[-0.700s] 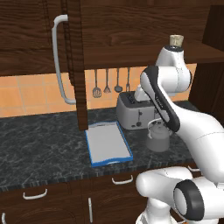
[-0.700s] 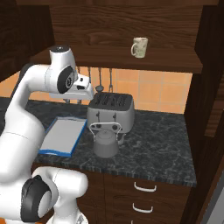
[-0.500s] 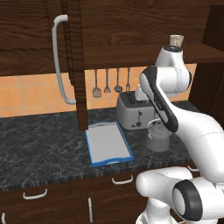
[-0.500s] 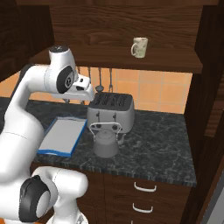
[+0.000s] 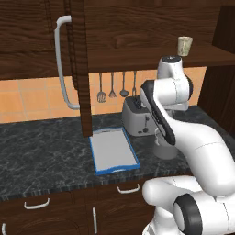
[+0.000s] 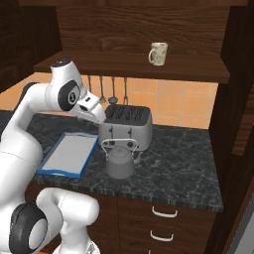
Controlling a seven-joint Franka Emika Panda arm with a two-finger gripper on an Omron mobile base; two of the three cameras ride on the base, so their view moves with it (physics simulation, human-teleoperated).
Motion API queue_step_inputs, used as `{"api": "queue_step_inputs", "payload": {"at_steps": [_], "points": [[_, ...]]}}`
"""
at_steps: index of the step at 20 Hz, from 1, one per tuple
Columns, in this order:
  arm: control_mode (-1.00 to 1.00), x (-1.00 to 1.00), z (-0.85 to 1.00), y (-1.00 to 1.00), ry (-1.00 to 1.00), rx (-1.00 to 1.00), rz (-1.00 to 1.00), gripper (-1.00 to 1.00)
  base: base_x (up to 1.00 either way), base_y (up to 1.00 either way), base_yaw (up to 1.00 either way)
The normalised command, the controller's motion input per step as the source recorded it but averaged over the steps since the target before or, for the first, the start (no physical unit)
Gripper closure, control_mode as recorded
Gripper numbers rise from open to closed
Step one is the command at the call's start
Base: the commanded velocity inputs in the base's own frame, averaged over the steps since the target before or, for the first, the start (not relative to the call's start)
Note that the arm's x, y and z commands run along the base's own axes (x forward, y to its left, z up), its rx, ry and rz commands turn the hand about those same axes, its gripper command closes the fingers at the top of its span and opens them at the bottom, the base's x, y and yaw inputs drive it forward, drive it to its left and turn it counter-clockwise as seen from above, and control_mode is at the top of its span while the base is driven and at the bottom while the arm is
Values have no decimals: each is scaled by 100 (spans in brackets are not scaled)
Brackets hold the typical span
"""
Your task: Pick the kettle from the counter and place it on the tray. Then pick the mug from the cabinet and place it on the tray. Then close the cabinet doors.
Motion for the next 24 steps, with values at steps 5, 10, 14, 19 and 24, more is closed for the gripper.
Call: {"api": "queue_step_inputs", "payload": {"at_steps": [5,10,14,19,24], "points": [[-100,6,-63,0,0,0,-10,-100,0,0,0],[-100,20,-62,-19,0,0,-13,-100,0,0,0],[-100,16,-52,-28,0,0,-10,-100,0,0,0],[-100,28,-7,-17,1,7,-7,-100,0,0,0],[-100,29,-2,-4,2,9,-7,-100,0,0,0]]}}
